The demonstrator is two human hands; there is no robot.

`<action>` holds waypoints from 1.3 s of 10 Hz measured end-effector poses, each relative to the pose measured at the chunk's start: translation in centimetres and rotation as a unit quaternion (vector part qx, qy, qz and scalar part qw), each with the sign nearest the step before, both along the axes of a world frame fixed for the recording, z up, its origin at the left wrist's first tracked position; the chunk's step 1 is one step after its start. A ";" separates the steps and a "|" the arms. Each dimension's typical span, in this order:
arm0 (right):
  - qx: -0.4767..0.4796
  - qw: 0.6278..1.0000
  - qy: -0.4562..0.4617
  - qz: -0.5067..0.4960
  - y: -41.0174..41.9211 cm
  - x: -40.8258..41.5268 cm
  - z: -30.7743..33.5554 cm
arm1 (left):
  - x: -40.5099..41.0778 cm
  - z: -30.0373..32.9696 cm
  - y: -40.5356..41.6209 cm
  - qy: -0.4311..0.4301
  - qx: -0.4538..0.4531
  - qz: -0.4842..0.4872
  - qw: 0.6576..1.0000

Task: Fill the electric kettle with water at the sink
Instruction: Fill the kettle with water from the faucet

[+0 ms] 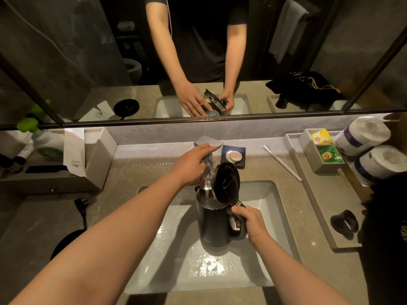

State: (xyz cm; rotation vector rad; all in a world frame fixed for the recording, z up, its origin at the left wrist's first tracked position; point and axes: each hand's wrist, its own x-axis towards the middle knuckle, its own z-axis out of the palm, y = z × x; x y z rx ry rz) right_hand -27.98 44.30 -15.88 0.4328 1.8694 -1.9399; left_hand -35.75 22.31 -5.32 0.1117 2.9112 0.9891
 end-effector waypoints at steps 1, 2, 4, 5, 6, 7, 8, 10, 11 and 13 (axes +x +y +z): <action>-0.002 1.000 0.002 -0.002 0.0 0.0 -0.1 | 0.0 0.0 0.0 -0.004 0.006 0.000 1.000; 0.002 1.000 0.002 -0.005 0.0 -0.1 -0.2 | 0.0 0.1 0.0 -0.008 0.014 0.003 1.000; -0.006 1.000 0.000 0.001 0.2 -0.2 -0.4 | 0.0 -0.2 0.0 -0.010 0.020 0.007 1.000; -0.003 1.000 -0.001 0.004 0.2 -0.2 -0.3 | -0.1 -0.3 -0.1 -0.011 0.018 0.008 1.000; -0.008 1.000 0.002 0.001 0.2 -0.2 -0.2 | -0.1 -0.4 -0.1 -0.010 0.016 0.008 1.000; -0.012 1.000 0.004 -0.001 0.2 -0.2 -0.2 | -0.1 -0.4 -0.1 -0.009 0.017 0.008 1.000; -0.013 1.000 0.004 0.001 0.2 -0.3 -0.1 | -0.1 -0.4 0.0 -0.009 0.015 0.010 1.000; -0.014 1.000 0.006 0.010 0.4 -0.4 -0.4 | 0.0 -0.4 0.1 -0.007 0.010 0.011 1.000; -0.007 1.000 0.007 0.008 0.5 -0.5 -0.7 | 0.0 -0.5 0.0 -0.010 0.009 0.009 1.000; -0.002 1.000 0.005 0.014 0.5 -0.7 -1.1 | 0.0 -0.5 0.0 -0.012 0.013 0.007 1.000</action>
